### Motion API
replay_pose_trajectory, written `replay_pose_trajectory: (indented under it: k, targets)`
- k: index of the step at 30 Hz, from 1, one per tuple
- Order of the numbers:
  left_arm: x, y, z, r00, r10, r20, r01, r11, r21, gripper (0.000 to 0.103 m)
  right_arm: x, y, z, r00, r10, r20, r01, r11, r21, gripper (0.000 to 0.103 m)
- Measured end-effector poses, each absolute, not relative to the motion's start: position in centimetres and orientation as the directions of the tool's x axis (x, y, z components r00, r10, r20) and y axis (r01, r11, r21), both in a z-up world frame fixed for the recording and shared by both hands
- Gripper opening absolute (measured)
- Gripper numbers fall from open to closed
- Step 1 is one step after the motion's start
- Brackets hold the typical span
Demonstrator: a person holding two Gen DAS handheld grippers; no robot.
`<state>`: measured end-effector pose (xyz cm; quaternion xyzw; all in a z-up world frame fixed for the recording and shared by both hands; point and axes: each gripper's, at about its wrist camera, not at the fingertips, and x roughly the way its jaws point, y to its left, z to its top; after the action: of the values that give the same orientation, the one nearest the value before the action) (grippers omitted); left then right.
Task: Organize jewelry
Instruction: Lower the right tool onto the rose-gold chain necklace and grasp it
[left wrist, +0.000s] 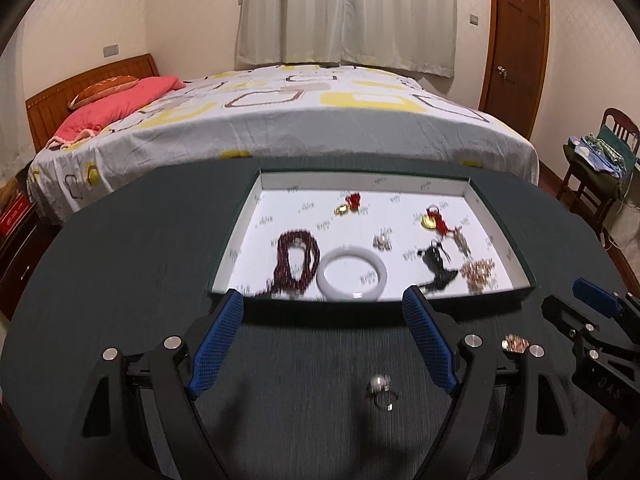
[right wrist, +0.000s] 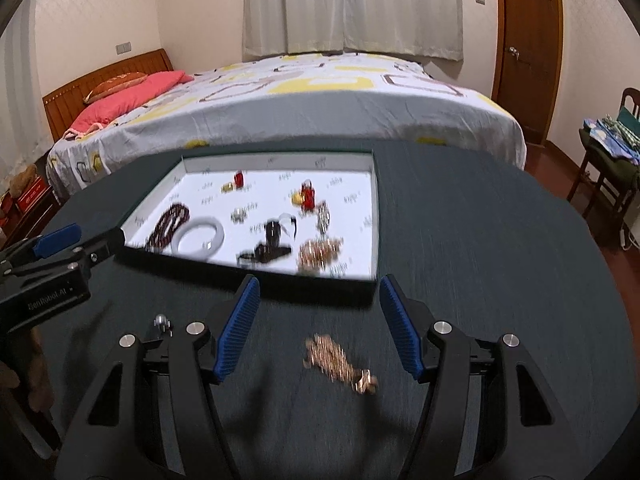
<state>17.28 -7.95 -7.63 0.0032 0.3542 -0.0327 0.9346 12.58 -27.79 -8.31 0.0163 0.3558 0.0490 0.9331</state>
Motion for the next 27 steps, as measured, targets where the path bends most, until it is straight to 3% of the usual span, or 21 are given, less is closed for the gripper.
replay_pose_trajectory:
  k: [12, 27]
  targets:
    - [14.0, -7.3, -10.2, 0.715, -0.034, -0.698, 0.022, 0.999, -0.027, 0.079, 10.2, -28.1, -11.0, 0.697, 0.102, -0.710, -0.098, 0.994, 0.046, 0.061]
    - [14.5, -7.6, -11.7, 0.681, -0.042, -0.731, 0.033, 0.999, -0.027, 0.079, 13.0, -27.8, -13.8, 0.659, 0.075, -0.748, -0.091, 0.996, 0.020, 0.057]
